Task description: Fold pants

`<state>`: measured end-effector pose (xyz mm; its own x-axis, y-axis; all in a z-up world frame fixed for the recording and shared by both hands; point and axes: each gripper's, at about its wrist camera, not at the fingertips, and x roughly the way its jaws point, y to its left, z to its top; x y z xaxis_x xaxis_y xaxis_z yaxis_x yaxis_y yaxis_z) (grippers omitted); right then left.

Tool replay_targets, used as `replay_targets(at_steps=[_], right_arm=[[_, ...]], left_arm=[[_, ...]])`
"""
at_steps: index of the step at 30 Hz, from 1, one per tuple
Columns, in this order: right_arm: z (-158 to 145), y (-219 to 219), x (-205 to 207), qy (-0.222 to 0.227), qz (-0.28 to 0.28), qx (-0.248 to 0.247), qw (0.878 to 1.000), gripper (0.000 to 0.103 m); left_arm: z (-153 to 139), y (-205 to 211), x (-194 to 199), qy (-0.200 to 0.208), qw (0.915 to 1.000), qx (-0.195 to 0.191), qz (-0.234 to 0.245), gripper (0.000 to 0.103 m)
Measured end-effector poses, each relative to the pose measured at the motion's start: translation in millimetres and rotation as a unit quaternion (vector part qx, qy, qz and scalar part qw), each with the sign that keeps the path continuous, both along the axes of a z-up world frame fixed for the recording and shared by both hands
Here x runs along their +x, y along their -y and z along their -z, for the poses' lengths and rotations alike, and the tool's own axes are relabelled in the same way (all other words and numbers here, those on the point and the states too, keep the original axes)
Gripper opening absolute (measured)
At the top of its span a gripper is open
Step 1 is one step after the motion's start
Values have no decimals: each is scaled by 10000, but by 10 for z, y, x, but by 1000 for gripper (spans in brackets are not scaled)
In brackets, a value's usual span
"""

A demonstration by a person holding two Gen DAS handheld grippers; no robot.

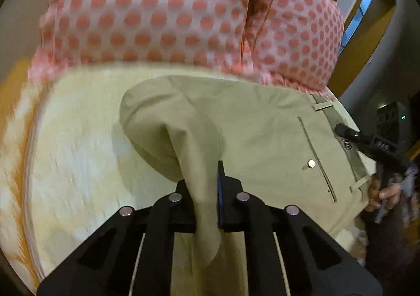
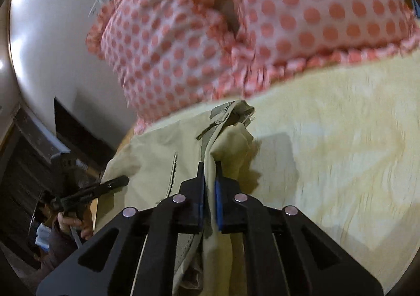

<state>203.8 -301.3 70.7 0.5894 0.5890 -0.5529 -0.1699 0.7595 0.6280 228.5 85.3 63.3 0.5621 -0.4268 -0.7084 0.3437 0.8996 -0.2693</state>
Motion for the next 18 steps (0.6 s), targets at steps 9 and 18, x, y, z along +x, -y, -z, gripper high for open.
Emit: replay_targets(at_steps=[9,18], right_arm=[[43,-54,210,-83,635,-1230,9903,31],[373,-525,-159,-551,-260,-1008,9930,50]], left_arm=[[-15,161,166,783,9855,1232,-869,33],[385,584,-274,40,9975,712,-18,46]])
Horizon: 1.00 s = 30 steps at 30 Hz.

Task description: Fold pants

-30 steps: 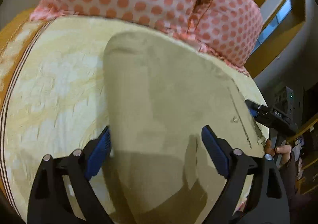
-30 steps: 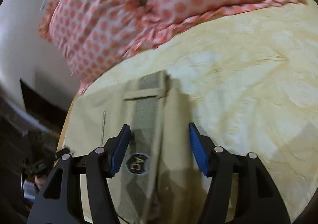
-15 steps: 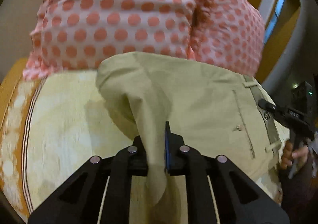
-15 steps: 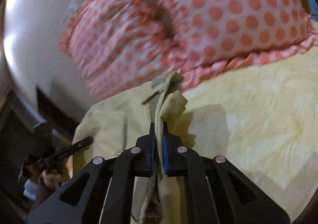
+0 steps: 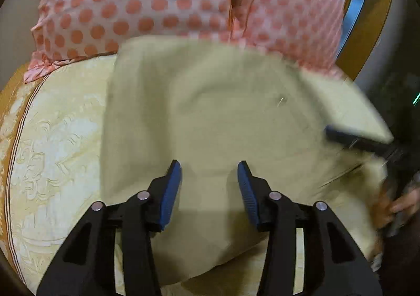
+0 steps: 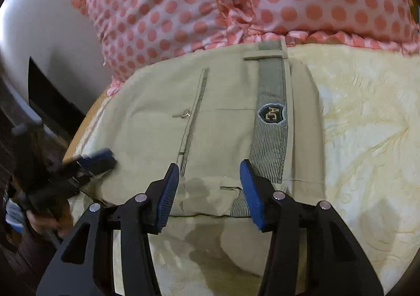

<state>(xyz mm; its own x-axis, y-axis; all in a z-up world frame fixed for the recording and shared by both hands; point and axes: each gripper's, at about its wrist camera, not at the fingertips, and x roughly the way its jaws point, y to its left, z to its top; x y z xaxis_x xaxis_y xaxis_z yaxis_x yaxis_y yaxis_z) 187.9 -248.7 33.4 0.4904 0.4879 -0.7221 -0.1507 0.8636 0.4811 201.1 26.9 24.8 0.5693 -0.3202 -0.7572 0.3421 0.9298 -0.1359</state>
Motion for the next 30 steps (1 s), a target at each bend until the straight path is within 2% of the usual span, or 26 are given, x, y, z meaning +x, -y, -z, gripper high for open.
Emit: replay_targets(at_steps=[1,2,3,4,5,7,8,12,14,16,21,30], right_arm=[[-56,24,-62,-28,158,69,9998,52],[-118,20,-140,47,235,21,9997,55],[-217,-7,-308,274,285,-125,9991,75],[-273,-33,-474,467,341,-280,9979,99],[-303,-97,-703,681,376,-459,9959,102],[-244,-173,-995,802,296,-737,9936,102],[-163,-253,-1144,785,370,-996,9912,102],[23,-396,-1329,670,595,-1408,9860,102],[68,-493,-1355,725,769,-1839,9772,102],[107,-553,-1350,734,935,-2168,9690,102],[147,-569,-1424,965,1191,-2195,9635,102],[150,-566,-1435,1053,1101,-2206,9634,102]], left_arm=[[-34,24,-57,117,9998,128,-40,46],[-105,23,-164,203,9996,182,-105,53],[-179,-6,-309,331,9993,133,-150,60],[-235,-32,-434,448,9988,94,-200,81],[-277,-79,-670,667,9973,68,-302,94],[-228,-123,-958,740,9963,73,-431,96],[-173,-145,-1055,642,9965,64,-539,97],[92,-219,-1222,215,9947,46,-1007,99],[106,-180,-1304,453,9918,353,-1138,101],[150,-152,-1309,456,9885,647,-1288,101],[186,-150,-1375,654,9859,645,-1400,101],[209,-144,-1432,810,9832,628,-1508,101]])
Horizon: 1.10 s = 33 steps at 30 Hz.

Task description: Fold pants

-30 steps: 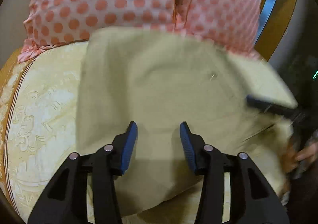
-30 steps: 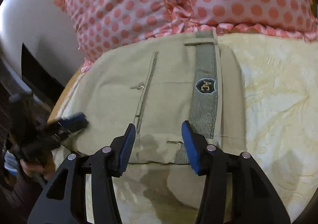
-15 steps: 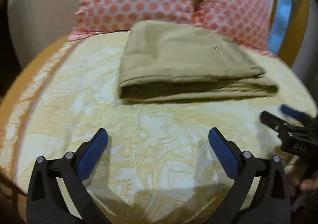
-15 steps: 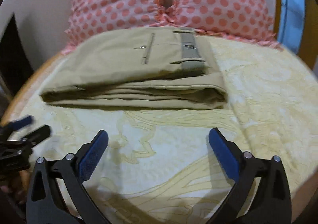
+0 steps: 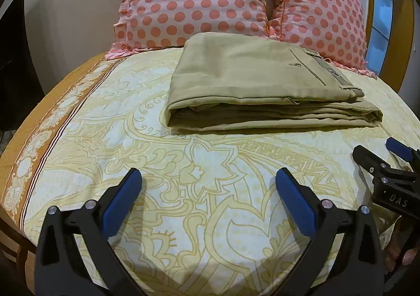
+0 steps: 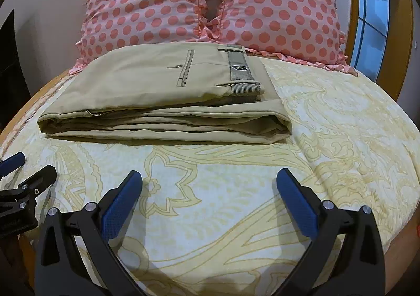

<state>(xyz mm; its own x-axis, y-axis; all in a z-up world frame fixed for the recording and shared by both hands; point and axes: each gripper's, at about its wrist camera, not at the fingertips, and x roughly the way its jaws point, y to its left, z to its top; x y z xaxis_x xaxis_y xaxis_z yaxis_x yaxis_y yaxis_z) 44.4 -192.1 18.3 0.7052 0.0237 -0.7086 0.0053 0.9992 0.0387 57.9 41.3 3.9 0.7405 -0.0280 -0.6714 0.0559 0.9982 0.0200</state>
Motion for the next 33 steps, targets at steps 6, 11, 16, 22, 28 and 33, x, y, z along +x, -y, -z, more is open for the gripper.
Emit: replay_targets(at_steps=[6,11,16,22,28,33], right_arm=[[-1,0,0,7,-26,1,10000,102],[-4,-17,-1,11,-9,0,10000,102],[-5,-30,-4,14,0,-2,10000,102],[-3,-31,-4,14,3,-4,10000,102],[-2,-35,-2,16,9,-4,10000,102],[-2,-36,-1,18,11,-5,10000,102]], left_arm=[[3,0,-1,7,10000,1,-4,101],[4,0,2,8,10000,1,1,101],[5,-2,3,7,10000,1,2,101],[4,-9,7,4,10000,0,15,101],[3,-11,8,5,10000,1,14,101],[2,-13,8,5,10000,-1,16,101]])
